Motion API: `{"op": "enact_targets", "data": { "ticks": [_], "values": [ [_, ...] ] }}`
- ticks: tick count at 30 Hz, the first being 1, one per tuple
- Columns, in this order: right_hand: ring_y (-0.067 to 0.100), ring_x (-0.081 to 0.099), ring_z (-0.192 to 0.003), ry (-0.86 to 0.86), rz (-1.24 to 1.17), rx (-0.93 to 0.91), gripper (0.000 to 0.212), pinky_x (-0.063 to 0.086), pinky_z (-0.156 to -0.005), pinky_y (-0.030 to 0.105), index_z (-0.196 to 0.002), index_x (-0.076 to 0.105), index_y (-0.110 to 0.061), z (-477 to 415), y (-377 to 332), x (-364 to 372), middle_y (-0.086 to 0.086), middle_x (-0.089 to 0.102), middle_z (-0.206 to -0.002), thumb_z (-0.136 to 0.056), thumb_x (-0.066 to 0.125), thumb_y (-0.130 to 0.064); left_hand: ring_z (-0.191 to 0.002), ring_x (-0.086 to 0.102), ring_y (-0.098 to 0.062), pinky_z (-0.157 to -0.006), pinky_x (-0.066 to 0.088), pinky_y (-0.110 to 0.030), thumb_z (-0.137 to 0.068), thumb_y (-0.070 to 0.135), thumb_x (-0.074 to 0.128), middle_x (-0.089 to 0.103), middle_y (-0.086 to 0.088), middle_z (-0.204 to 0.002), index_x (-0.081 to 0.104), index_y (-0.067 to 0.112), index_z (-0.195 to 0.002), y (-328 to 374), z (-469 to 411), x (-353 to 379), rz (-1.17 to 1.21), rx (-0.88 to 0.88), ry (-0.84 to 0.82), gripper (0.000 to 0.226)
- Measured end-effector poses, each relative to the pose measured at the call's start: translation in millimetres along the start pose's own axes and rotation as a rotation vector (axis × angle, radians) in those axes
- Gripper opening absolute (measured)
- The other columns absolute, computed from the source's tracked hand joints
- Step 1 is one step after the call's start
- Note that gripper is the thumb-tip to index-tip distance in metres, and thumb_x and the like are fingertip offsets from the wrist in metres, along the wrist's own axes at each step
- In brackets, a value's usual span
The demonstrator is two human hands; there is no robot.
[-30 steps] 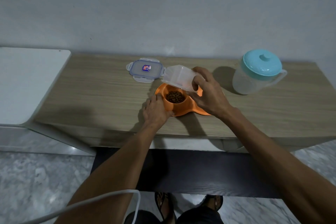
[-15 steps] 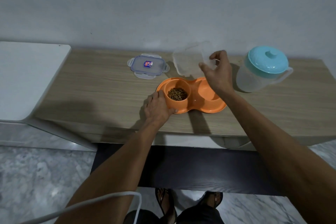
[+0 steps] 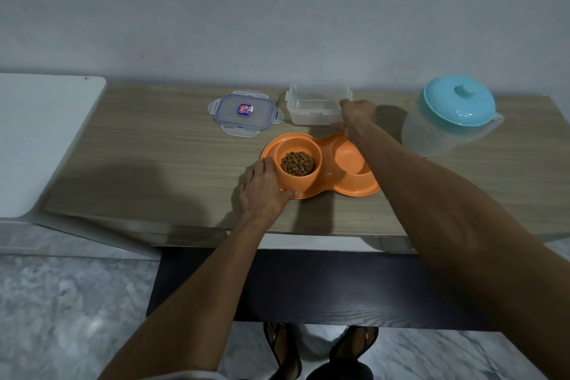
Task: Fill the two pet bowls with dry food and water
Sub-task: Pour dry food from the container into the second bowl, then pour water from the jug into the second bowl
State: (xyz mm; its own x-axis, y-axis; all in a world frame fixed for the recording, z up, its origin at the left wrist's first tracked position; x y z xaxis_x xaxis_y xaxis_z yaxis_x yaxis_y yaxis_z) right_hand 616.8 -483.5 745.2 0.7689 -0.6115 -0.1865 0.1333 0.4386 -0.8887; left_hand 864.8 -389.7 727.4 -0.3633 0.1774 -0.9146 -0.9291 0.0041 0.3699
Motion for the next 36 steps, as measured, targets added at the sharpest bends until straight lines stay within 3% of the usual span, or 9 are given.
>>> {"op": "enact_targets", "data": {
  "ticks": [3, 7, 11, 15, 18, 20, 24, 28, 36],
  "values": [
    [0.024, 0.06, -0.065, 0.01, 0.008, 0.022, 0.027, 0.063, -0.072, 0.045, -0.117, 0.061, 0.0, -1.9, 4.6, 5.1, 0.011, 0.057, -0.112, -0.093, 0.061, -0.012, -0.136, 0.038, -0.027, -0.107, 0.039, -0.044, -0.072, 0.056, 0.076, 0.038, -0.007, -0.149, 0.025, 0.015, -0.15, -0.2, -1.1, 0.6, 0.001, -0.005, -0.003, 0.103],
    [0.035, 0.065, -0.104, -0.03, 0.069, 0.029, 0.034, 0.058, -0.089, 0.045, -0.122, 0.06, 0.002, -1.5, 6.9, 6.8, 0.009, 0.06, -0.108, -0.092, 0.054, -0.013, -0.136, 0.039, -0.028, -0.106, 0.039, -0.044, -0.072, 0.056, 0.076, 0.038, -0.008, -0.148, 0.025, 0.015, -0.15, 0.7, -2.0, 1.3, -0.012, 0.001, -0.002, 0.101],
    [0.033, 0.068, -0.095, 0.026, 0.065, 0.01, 0.032, 0.061, -0.081, 0.044, -0.117, 0.065, 0.003, -3.4, 10.4, 0.1, 0.016, 0.066, -0.116, -0.089, 0.061, -0.013, -0.136, 0.039, -0.028, -0.106, 0.039, -0.045, -0.072, 0.057, 0.076, 0.039, -0.008, -0.147, 0.025, 0.015, -0.15, 0.1, -2.6, 4.2, -0.017, 0.002, -0.004, 0.102],
    [0.031, 0.064, -0.103, -0.054, 0.132, -0.03, 0.038, 0.055, -0.092, 0.039, -0.122, 0.062, -0.001, 3.4, 3.5, -10.0, 0.018, 0.064, -0.122, -0.091, 0.054, -0.021, -0.138, 0.036, -0.03, -0.109, 0.037, -0.046, -0.074, 0.054, 0.076, 0.036, -0.01, -0.149, 0.021, 0.014, -0.15, 1.3, -1.9, 4.1, -0.017, 0.01, -0.021, 0.102],
    [0.026, 0.061, -0.088, 0.091, 0.151, -0.111, 0.019, 0.046, -0.074, 0.027, -0.097, 0.069, -0.008, 19.0, -6.0, -44.0, 0.011, 0.065, -0.095, -0.09, 0.054, -0.018, -0.14, 0.033, -0.032, -0.109, 0.037, -0.051, -0.072, 0.057, 0.075, 0.033, -0.012, -0.15, 0.018, 0.014, -0.151, 3.0, 0.9, -0.6, 0.006, 0.033, -0.023, 0.106],
    [0.025, 0.06, -0.083, 0.146, 0.19, -0.195, 0.018, 0.043, -0.07, 0.027, -0.088, 0.069, -0.009, 26.9, -7.5, -63.4, 0.009, 0.063, -0.086, -0.089, 0.053, -0.016, -0.138, 0.034, -0.033, -0.107, 0.038, -0.051, -0.068, 0.064, 0.073, 0.035, -0.014, -0.147, 0.022, 0.011, -0.149, 9.7, 2.0, -10.8, -0.014, 0.053, 0.048, 0.109],
    [0.032, 0.064, -0.096, 0.209, 0.265, -0.272, 0.025, 0.048, -0.084, 0.037, -0.095, 0.07, -0.002, 35.8, 3.3, -107.8, 0.019, 0.071, -0.098, -0.091, 0.051, -0.016, -0.145, 0.024, -0.032, -0.114, 0.03, -0.047, -0.073, 0.074, 0.06, 0.021, -0.015, -0.158, 0.015, 0.008, -0.154, 55.3, 1.2, -18.0, -0.088, 0.166, 0.09, 0.113],
    [0.034, 0.063, -0.096, 0.317, 0.219, -0.242, 0.025, 0.048, -0.087, 0.039, -0.089, 0.07, 0.0, 41.8, 26.0, -162.2, 0.021, 0.07, -0.097, -0.091, 0.051, -0.016, -0.139, 0.031, -0.031, -0.106, 0.035, -0.049, -0.072, 0.077, 0.058, 0.034, -0.012, -0.152, 0.029, 0.008, -0.149, 111.7, 1.1, -3.0, -0.1, 0.298, 0.038, 0.107],
    [0.035, 0.061, -0.104, 0.559, -0.071, -0.034, 0.032, 0.046, -0.091, 0.04, -0.103, 0.067, -0.001, 8.0, 41.7, -262.7, 0.019, 0.067, -0.111, -0.093, 0.045, -0.023, -0.147, 0.017, -0.033, -0.114, 0.023, -0.054, -0.065, 0.081, 0.059, 0.026, -0.014, -0.157, 0.018, 0.004, -0.152, 137.9, -10.5, 27.8, -0.157, 0.237, -0.071, 0.124]
  ]
}}
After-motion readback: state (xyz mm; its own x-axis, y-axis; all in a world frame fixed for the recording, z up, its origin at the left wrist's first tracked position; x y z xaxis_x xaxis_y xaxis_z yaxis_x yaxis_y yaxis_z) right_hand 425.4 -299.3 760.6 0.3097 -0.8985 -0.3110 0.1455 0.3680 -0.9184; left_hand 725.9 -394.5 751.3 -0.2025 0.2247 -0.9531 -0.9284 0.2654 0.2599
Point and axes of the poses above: each hand's wrist, its own z-axis away from the middle knuckle, its own x-axis out of the palm, y = z × x, the point moved 8 cm from there along -z, towards the middle knuckle
